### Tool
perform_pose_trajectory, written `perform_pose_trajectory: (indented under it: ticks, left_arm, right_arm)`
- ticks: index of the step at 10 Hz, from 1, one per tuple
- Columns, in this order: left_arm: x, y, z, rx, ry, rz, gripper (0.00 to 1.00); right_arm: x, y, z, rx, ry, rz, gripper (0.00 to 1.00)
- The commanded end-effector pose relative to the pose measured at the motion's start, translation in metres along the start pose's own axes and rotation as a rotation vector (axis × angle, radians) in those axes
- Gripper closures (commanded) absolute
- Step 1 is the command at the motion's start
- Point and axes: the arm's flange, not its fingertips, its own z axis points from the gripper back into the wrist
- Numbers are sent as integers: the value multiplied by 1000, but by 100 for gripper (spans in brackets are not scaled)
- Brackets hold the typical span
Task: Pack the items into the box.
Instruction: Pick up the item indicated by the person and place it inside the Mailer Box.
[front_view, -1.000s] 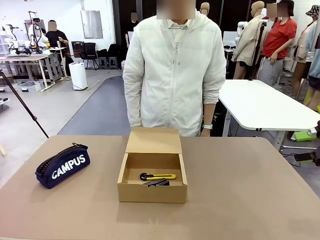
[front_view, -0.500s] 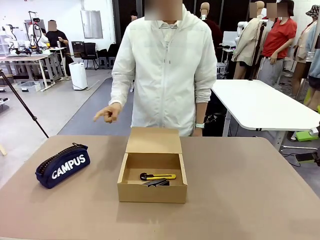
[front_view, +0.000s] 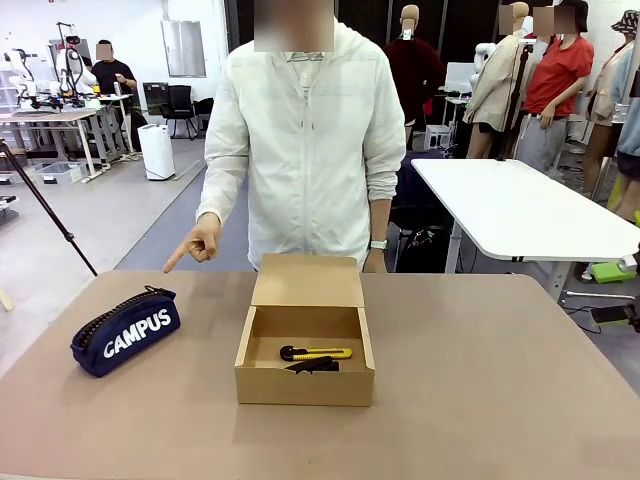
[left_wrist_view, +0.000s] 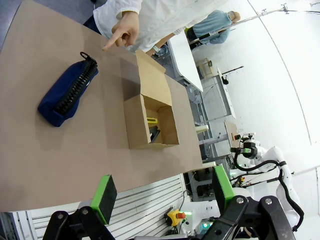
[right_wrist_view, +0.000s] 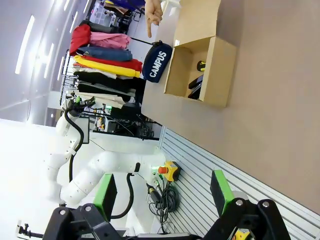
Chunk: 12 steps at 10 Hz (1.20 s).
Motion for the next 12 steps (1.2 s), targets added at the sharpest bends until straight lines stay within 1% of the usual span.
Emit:
perform_pose_trajectory:
  ticks: [1,2,3,4,5,6,7,8,9,10,11,12]
  left_arm:
    - [0,0,0,-19,-9,-16,0]
    - [0,0,0,0,0,0,0]
    - [17,-18,-20,178,66,-23,0]
    - [43,-41,-53,380,142,-75,0]
    - [69,-58,-94,563,249,-159,0]
    - [84,-63,-136,698,355,-234,0]
    - [90,-61,-176,857,380,-317,0]
    - [83,-60,-206,931,329,-377,0]
    - [75,-54,-231,978,296,-414,0]
    - [73,-52,-238,1008,192,-443,0]
    - [75,-71,-234,857,284,-402,0]
    - [75,-71,-234,857,284,-402,0]
  right_arm:
    - [-2,-1,2,2,6,13,0]
    - [-2,-1,2,2,6,13,0]
    - [-2,-1,2,2,6,13,0]
    - [-2,-1,2,2,6,13,0]
    - [-2,-1,2,2,6,13,0]
    - [-2,-1,2,2,6,13,0]
    - [-2,-1,2,2,6,13,0]
    - [-2,-1,2,2,6,13,0]
    - [-2,-1,2,2,6,13,0]
    - [-2,-1,2,2,6,13,0]
    - [-2,-1,2,2,6,13,0]
    - [-2,-1,2,2,6,13,0]
